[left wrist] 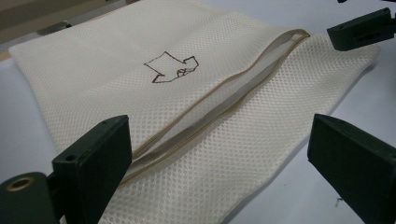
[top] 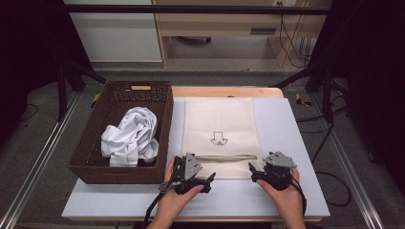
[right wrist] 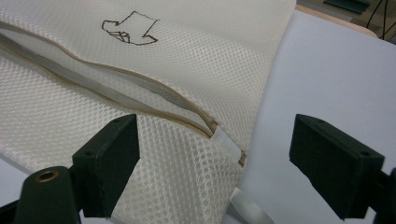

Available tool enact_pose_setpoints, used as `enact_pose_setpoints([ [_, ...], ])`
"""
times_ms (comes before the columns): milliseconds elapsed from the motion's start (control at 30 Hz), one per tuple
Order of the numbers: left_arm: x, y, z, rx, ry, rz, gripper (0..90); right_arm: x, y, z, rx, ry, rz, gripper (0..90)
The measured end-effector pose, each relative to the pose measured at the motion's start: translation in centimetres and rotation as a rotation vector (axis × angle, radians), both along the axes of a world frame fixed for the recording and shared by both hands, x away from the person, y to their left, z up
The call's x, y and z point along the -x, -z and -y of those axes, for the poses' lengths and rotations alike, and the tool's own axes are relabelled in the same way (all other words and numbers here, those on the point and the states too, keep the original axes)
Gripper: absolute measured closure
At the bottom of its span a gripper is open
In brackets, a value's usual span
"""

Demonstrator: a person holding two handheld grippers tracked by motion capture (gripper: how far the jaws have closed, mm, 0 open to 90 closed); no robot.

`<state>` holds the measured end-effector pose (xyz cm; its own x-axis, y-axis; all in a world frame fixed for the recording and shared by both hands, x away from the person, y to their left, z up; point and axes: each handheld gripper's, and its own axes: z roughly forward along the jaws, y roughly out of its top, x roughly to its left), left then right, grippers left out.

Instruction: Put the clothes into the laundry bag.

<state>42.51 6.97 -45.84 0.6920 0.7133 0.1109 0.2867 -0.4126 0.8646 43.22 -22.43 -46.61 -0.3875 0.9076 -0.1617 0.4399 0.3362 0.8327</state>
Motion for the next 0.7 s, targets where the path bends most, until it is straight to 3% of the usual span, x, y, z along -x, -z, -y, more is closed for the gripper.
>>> enact_pose_setpoints([
  [167,0.3,0.0,-0.1,-0.010,-0.006,0.003,6.8,0.3,-0.1,0.0,0.002,-0.004,0.004,23.7],
  [400,0.4,0.2,-0.5,-0.009,-0.022,0.000,13.2,0.7,-0.5,-0.8,0.047,-0.051,0.011,40.3],
  [533,0.4,0.2,-0.5,-0.011,-0.024,0.007,19.6,1.0,-1.2,-1.6,0.102,-0.095,0.030,50.9],
  [700,0.5,0.2,-0.4,-0.013,-0.024,0.007,26.8,0.5,-2.4,-2.9,0.133,-0.135,0.023,50.5],
])
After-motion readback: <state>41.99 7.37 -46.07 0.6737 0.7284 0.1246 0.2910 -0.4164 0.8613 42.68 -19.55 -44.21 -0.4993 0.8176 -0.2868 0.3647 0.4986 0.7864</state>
